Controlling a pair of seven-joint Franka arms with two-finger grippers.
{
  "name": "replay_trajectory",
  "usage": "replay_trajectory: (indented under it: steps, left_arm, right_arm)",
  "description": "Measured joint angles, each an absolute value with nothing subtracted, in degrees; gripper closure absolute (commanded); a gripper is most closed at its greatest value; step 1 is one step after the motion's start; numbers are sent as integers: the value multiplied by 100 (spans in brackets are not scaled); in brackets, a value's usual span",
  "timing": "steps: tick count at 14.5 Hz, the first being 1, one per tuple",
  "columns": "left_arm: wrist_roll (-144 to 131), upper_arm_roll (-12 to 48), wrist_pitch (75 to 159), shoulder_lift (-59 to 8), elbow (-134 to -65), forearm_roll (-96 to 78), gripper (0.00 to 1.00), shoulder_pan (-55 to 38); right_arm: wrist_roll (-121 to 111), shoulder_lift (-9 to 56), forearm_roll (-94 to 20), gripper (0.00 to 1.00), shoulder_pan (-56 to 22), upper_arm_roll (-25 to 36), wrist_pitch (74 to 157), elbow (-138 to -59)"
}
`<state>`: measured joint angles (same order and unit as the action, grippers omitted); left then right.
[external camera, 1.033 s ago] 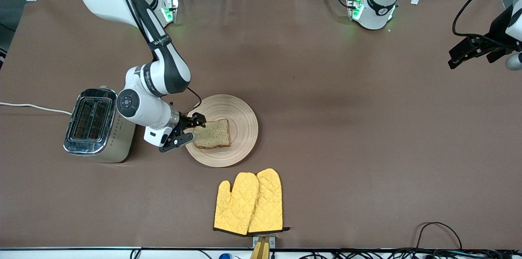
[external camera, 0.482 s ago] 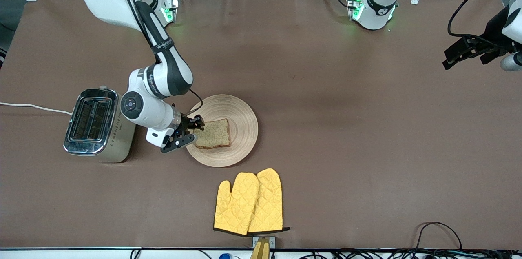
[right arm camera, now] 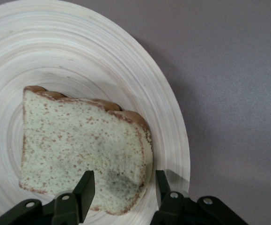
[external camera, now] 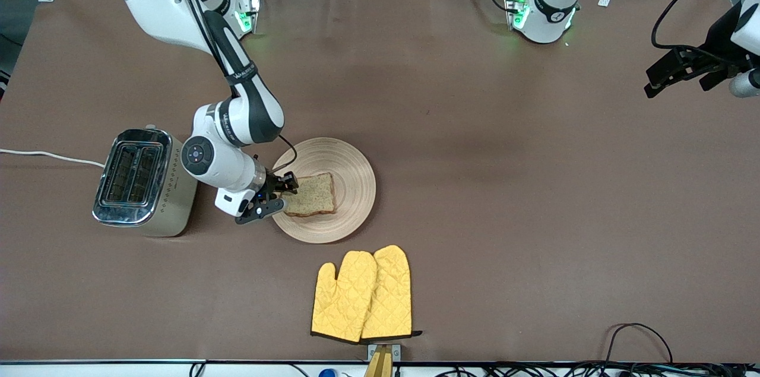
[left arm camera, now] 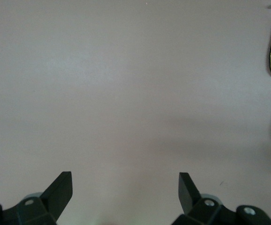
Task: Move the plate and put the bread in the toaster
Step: 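Lower the right gripper to the edge of the bread slice, then close the right gripper on the bread slice edge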
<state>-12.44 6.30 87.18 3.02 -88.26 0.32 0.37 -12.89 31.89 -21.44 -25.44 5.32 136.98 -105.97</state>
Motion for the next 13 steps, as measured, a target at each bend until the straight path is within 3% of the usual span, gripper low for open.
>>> replay_trajectory:
  steps: [2, 10, 13]
  left_arm:
    - [-1245, 630, 8725, 294, -8828, 32, 0, 38]
    - [-1250, 628, 8754, 282, -8831, 32, 0, 54]
    - [-1250, 628, 8776, 273, -8834, 32, 0, 54]
  right_arm:
    - [-1287, 3199, -2144, 40, -2550, 530, 13703, -10596]
    - [-1174, 3199, -2144, 56, -2618, 518, 13720, -10593]
    - [-1173, 3201, -2102, 57, -2673, 518, 13745, -10594]
